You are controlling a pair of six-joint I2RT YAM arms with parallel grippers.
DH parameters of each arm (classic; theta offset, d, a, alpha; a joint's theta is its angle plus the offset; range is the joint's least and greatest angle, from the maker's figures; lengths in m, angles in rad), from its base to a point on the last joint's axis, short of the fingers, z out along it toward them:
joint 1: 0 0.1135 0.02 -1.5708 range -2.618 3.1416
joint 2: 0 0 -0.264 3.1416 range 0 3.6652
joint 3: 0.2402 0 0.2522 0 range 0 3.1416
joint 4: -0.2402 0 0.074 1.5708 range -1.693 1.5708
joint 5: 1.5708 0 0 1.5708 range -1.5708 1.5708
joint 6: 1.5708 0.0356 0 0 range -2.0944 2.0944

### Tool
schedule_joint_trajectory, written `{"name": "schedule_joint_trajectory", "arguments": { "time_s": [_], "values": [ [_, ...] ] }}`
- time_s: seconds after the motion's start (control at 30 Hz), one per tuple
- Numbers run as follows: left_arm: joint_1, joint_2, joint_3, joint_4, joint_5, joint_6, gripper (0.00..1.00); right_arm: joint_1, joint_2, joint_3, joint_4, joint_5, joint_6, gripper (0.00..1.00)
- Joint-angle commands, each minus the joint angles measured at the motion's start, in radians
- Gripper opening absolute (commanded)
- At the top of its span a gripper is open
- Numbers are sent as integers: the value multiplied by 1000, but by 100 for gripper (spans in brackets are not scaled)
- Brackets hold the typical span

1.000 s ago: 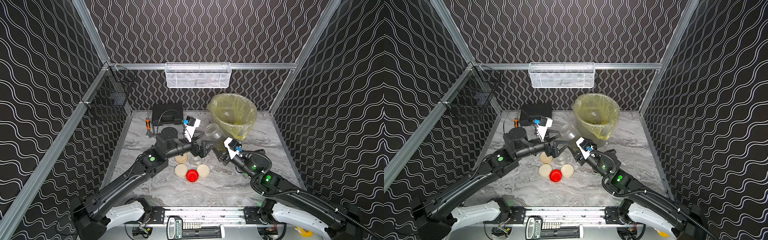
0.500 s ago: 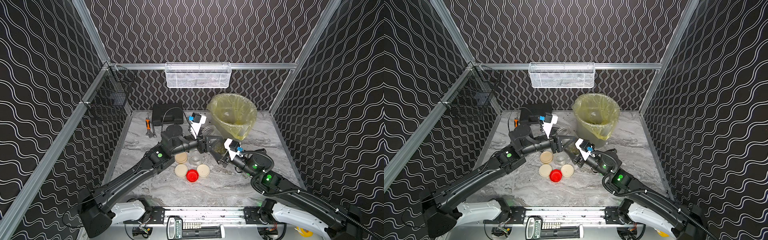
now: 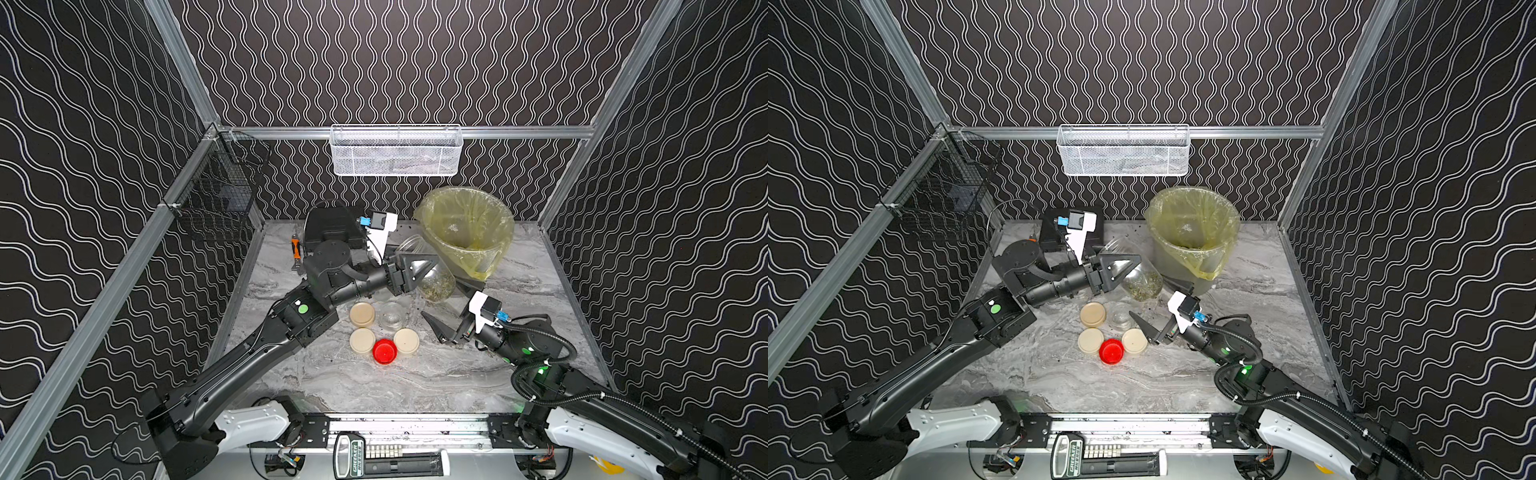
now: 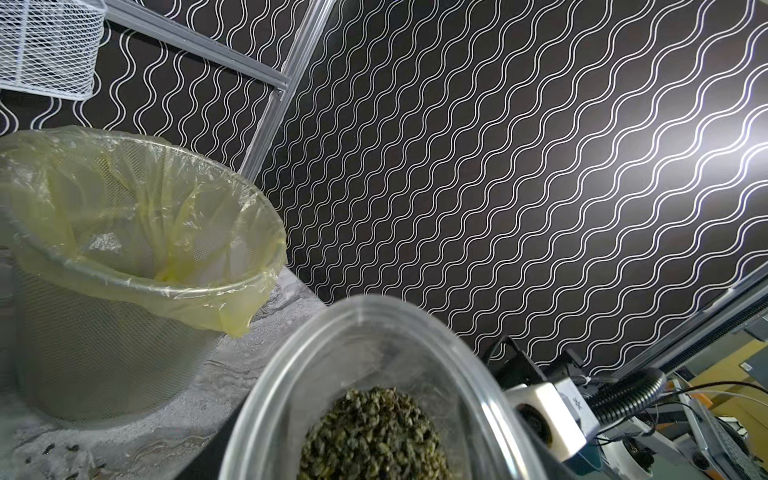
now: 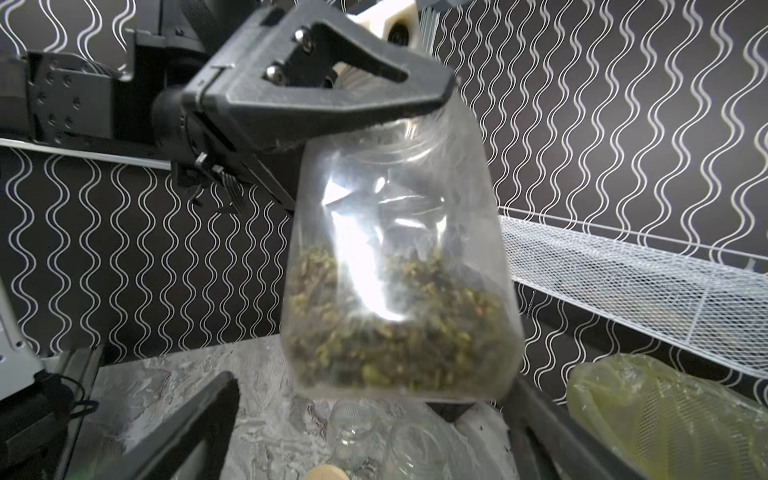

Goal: Empty moldy tea leaves from jars
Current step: Adjust the jar.

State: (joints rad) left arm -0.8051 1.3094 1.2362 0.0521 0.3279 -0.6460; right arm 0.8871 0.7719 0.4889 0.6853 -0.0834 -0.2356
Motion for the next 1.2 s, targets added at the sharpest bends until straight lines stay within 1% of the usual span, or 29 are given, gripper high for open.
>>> {"name": "schedule_joint_trajectory", "arguments": {
  "time_s": [0.0,0.27,0.4,0.73,0.87,1.0,1.1,1.17],
  "values": [
    [2,3,11,8,-11,-41,52,0,-9,-24,170,-6,12,99],
    [1,5,6,68,37,-126,52,0,51,-57,423,-63,12,98],
    [3,4,9,77,49,-142,52,0,99,-38,489,-102,6,96],
    [2,0,-2,118,71,-181,52,-1,202,15,587,-136,-5,84],
    [2,3,-4,141,86,-204,51,-2,226,29,618,-147,-3,78],
    [1,7,-10,166,99,-218,51,-2,243,37,617,-146,-8,78],
    [3,7,-16,182,103,-230,51,-2,253,36,637,-144,-1,84],
    [2,8,-15,183,103,-232,51,-2,257,36,642,-141,2,86]
  ]
}}
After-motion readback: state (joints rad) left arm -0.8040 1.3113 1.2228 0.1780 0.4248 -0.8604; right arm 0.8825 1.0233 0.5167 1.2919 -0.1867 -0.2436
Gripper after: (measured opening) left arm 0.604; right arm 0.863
